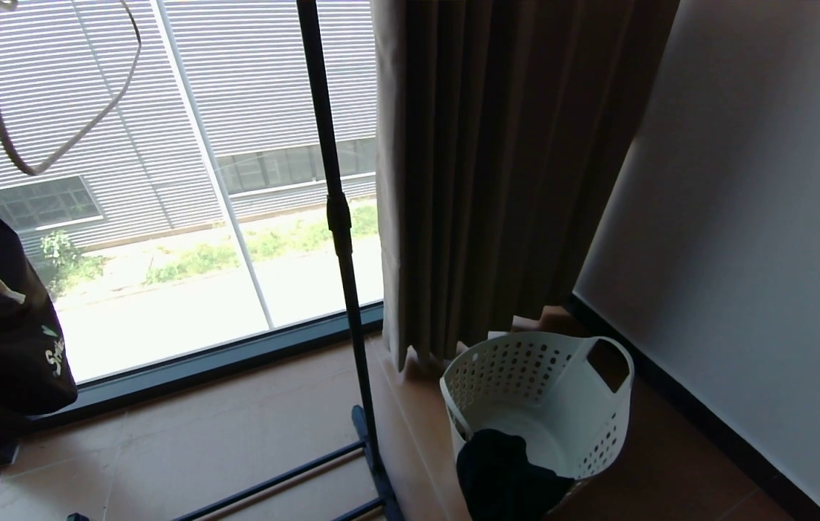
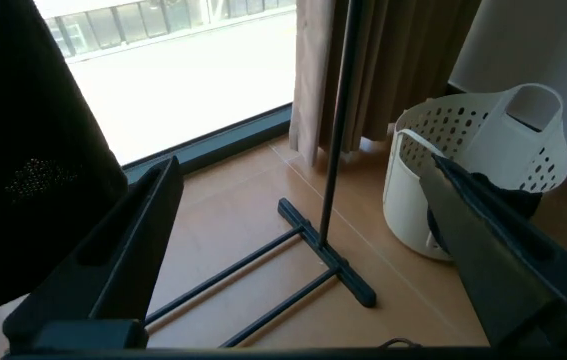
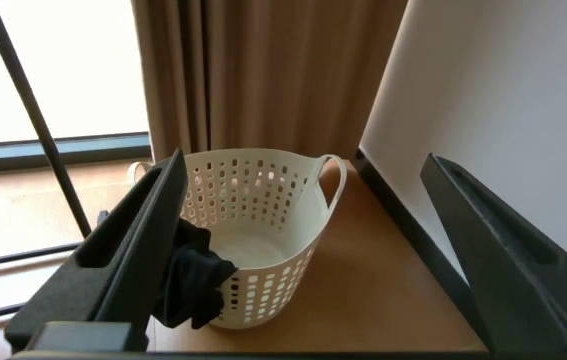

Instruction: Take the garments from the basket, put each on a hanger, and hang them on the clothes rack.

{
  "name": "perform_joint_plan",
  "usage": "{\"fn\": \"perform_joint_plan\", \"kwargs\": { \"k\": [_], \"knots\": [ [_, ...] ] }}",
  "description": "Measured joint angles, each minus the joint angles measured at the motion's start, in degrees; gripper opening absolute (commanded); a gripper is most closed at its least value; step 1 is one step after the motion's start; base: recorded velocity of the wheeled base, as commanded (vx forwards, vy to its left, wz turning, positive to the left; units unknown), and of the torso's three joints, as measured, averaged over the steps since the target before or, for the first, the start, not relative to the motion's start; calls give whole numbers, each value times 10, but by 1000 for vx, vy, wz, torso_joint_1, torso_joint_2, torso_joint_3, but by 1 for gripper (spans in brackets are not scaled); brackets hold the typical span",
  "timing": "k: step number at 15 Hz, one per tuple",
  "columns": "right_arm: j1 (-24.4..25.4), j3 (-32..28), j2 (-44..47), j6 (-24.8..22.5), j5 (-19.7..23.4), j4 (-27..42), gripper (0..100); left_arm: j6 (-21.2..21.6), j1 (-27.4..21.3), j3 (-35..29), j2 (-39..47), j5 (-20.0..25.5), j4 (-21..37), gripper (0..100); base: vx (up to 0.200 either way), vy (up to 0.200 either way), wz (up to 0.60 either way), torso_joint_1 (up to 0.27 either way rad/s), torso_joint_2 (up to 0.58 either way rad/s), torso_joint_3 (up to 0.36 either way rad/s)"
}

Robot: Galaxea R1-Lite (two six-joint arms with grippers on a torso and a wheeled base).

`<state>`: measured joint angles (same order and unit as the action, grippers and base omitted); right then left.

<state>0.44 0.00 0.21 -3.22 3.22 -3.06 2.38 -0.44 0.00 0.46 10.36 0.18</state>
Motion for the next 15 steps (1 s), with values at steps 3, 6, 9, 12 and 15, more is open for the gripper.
{"fn": "perform_joint_plan", "kwargs": {
  "k": [3, 6, 9, 12, 15],
  "knots": [
    [0, 0, 0, 0, 0, 0, 100, 0, 0, 0, 0, 0, 0, 100, 0, 0, 0, 2, 4, -186],
    [0, 0, 0, -1, 1, 0, 100, 0, 0, 0, 0, 0, 0, 100, 0, 0, -200, 4, 5, -198],
    [0, 0, 0, -1, 1, 0, 100, 0, 0, 0, 0, 0, 0, 100, 0, 0, -600, 2, -2, -202],
    [0, 0, 0, -1, 1, 0, 100, -1, -1, 0, 0, 0, 0, 100, 0, 0, 0, 6, 7, -201],
    [-1, 0, 0, -1, 1, 0, 100, -1, 0, 0, 1, 0, 0, 100, 0, 0, 0, 1, 2, -203]
  ]
}}
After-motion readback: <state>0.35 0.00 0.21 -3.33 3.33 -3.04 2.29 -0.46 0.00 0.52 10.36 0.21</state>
